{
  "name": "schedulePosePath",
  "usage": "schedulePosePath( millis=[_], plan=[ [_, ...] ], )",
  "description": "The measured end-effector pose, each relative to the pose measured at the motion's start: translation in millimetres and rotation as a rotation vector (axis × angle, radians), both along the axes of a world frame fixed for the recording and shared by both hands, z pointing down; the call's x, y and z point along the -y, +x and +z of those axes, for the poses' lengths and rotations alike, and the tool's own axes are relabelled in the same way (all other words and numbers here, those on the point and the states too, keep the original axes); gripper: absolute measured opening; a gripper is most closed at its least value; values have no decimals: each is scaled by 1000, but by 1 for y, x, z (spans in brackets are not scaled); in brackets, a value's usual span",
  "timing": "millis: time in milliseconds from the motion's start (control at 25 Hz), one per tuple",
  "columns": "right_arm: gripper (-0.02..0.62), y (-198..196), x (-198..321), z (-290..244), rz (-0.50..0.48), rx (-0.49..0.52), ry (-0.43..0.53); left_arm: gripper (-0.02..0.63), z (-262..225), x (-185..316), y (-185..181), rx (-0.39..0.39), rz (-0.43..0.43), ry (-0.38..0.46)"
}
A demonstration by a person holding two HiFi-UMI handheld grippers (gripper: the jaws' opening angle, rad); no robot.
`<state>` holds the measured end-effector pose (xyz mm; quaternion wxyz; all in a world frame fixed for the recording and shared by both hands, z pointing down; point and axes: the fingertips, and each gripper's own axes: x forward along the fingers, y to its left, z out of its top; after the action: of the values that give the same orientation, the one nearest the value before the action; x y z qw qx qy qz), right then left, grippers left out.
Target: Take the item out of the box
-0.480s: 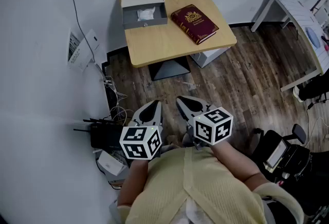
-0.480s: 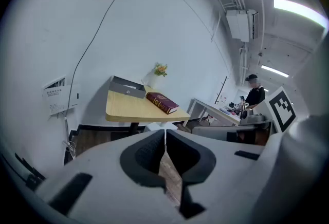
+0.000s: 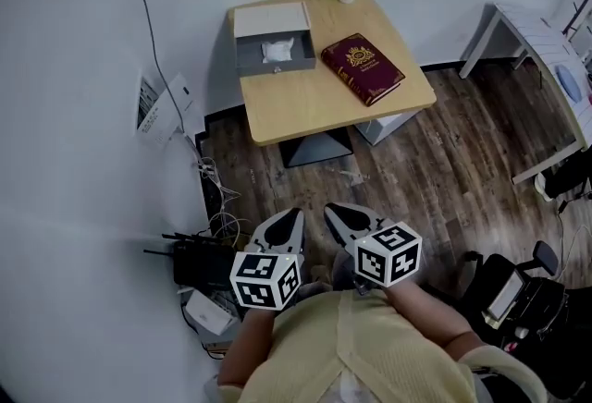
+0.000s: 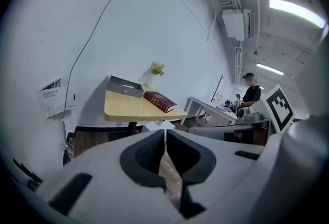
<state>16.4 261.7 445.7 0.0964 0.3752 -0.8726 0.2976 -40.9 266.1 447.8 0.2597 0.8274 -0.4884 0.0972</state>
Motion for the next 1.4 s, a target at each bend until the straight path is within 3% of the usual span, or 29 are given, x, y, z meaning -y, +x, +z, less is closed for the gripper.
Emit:
schedulePosePath(
  millis=[440, 840, 1400],
  plan=[
    [31, -5, 29, 10, -21, -10, -16, 29, 10, 30, -4, 15, 20, -34],
    [31, -3, 107, 6, -38, 9, -20, 29, 6, 110, 3, 48, 52, -56],
    [31, 0, 197, -9, -106, 39, -26, 29, -11, 206, 12, 99, 18, -48]
  ],
)
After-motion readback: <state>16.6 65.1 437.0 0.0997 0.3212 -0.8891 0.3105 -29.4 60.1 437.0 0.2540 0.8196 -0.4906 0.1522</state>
